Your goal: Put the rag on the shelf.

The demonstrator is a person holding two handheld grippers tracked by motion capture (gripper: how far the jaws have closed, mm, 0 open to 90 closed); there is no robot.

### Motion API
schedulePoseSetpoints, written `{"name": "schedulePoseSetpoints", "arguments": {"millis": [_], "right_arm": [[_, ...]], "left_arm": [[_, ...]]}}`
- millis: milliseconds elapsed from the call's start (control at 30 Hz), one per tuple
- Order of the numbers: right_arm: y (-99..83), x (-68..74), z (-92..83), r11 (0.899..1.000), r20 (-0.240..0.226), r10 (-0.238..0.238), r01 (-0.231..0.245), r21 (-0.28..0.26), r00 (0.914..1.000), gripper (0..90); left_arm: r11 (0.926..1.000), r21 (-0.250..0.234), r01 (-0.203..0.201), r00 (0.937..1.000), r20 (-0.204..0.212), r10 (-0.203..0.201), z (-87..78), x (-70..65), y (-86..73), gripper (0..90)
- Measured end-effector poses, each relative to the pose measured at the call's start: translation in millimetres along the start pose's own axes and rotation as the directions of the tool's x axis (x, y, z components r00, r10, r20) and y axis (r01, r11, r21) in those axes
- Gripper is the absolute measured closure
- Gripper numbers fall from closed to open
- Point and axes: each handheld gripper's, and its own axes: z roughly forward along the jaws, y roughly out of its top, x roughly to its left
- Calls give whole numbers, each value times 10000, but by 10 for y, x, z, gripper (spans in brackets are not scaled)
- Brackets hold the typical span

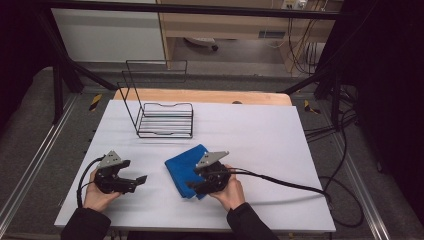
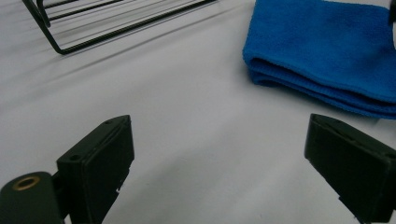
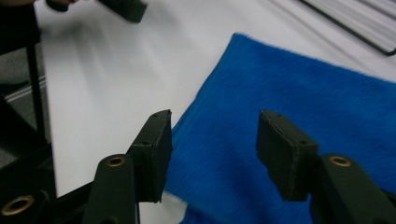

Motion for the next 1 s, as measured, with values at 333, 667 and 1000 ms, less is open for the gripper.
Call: {"name": "schedulePoseSetpoints", "arguments": {"millis": [333, 667, 1000], "right_arm": [[-279, 223, 238, 9975, -465, -326, 354, 605, 9984, 534], [-326, 283, 332, 9922, 304, -1148, 1131, 529, 9929, 686], [-336, 301, 340, 9901, 699, -1322, 1285, 559, 9887, 864]], "left_arm": [[10000, 32, -4, 10000, 34, 4, 4, -10, 0, 82], [10000, 70, -22, 10000, 35, 22, 11, -11, 1, 82], [10000, 51, -3, 10000, 30, 3, 12, -15, 0, 82]]}}
